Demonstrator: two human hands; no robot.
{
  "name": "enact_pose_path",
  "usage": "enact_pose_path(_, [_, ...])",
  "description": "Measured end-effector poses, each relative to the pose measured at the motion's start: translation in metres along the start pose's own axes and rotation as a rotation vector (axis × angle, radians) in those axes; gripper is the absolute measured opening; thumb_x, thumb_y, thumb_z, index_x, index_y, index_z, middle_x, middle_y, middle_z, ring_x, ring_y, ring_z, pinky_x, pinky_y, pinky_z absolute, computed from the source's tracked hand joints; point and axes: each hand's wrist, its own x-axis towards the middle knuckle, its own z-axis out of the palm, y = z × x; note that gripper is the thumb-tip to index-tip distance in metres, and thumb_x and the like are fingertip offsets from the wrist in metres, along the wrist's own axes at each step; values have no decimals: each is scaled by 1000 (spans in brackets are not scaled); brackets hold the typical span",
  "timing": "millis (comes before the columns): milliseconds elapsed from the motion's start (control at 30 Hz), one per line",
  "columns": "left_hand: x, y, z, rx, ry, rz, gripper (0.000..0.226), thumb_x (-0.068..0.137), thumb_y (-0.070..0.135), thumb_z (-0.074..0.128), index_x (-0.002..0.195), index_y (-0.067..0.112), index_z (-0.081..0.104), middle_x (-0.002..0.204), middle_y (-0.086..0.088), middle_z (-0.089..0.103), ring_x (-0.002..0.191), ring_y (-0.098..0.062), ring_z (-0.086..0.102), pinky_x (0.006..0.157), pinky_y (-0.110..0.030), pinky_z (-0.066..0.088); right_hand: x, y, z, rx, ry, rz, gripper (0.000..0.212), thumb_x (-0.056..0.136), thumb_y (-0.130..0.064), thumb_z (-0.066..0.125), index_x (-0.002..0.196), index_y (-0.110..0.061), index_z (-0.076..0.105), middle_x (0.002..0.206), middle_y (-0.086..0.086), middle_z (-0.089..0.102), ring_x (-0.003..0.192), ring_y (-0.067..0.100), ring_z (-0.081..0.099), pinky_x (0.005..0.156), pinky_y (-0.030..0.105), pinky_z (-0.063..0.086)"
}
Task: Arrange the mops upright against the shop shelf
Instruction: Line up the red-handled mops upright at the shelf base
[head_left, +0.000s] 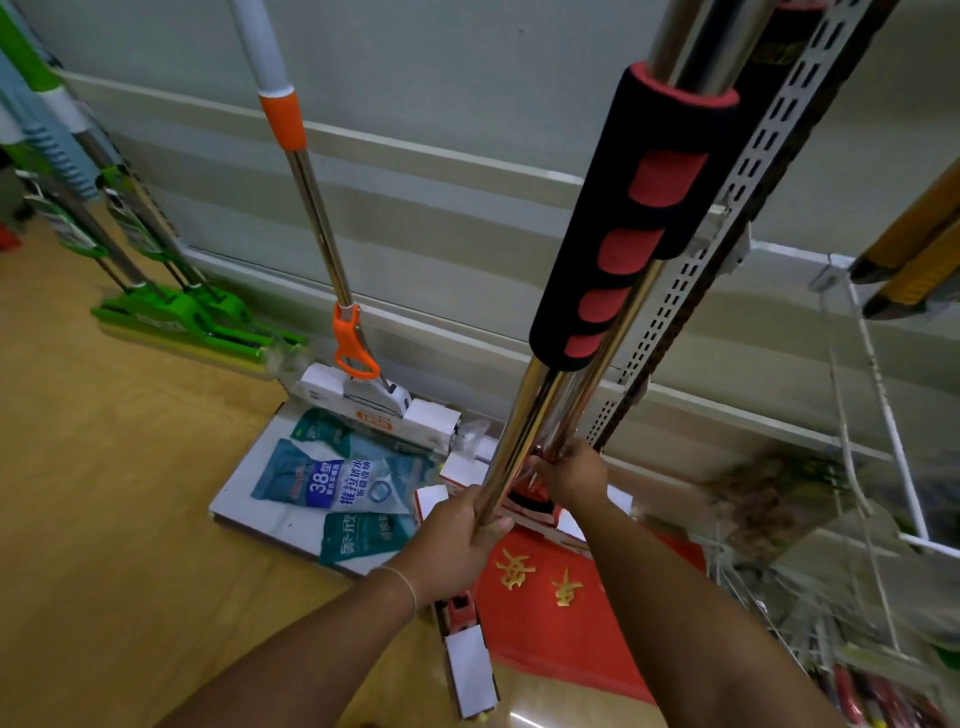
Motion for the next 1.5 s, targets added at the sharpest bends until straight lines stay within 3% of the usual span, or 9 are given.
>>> enact_pose_path(133, [3,6,3,-12,-42,7,19,95,40,54,80,34,43,78,8,56,77,-8,57,75,-28,49,-6,12,-18,150,-60,18,29,78,-32,79,95,-23,57,76,-11,63,82,18,64,85,45,55])
enact_pose_path(400, [9,25,-3,30,-194,0,21,90,13,58,91,33,53,101,-15,63,97,-27,63,85,-35,53,-69,24,-58,-100,-221,-171,26,86,-16,72,110,-12,61,90,-2,63,91,19,61,80,31,50])
enact_pose_path(500, [11,25,2,69,-194,-32,8,90,20,62,90,26,58,92,-7,66,91,-22,65,80,-31,53,-91,26,-69,-261,-348,-187,37,85,-17,74,120,-16,60,108,0,65,100,16,61,81,24,48])
enact_pose_path(700, [11,39,27,65,-90,10,15,90,20,64,86,30,53,80,14,59,84,-11,61,74,-23,43,-118,45,-56,-337,-477,-141,59,78,-25,81,131,-16,55,124,4,62,112,23,60,94,36,53])
enact_pose_path(900, [19,50,52,114,24,23,21,87,30,69,100,14,66,93,-1,71,81,-9,60,72,-19,42,-124,49,-49,-308,-406,-223,50,86,-25,72,130,-14,51,95,-8,56,91,18,55,77,27,45])
enact_pose_path(1100, [32,58,63,29,67,47,14,87,19,68,100,20,62,85,8,64,83,-9,62,78,-18,45,-117,52,-50,-186,-281,-213,51,76,-40,53,124,-23,56,111,-2,71,97,21,66,82,33,53])
enact_pose_path(1267, [40,55,70,41,99,47,16,84,19,67,100,20,64,92,6,67,86,-8,62,83,-23,50,-96,59,-38,-137,-214,-200,37,74,-40,43,101,-24,63,97,-4,72,85,16,67,73,36,56])
enact_pose_path(1367, [51,58,72,11,113,19,24,84,19,66,107,15,66,100,-1,71,94,-15,66,88,-26,50,-92,51,-36,-212,-187,-200,9,86,-20,46,88,-23,55,87,4,67,70,16,57,52,16,37])
enact_pose_path(1500, [67,62,76,4,119,-16,29,84,23,65,112,16,65,102,-2,71,98,-18,67,92,-32,52,-80,46,-35,-265,-121,-191,18,93,-14,47,106,-11,60,99,10,70,89,27,63,46,16,28])
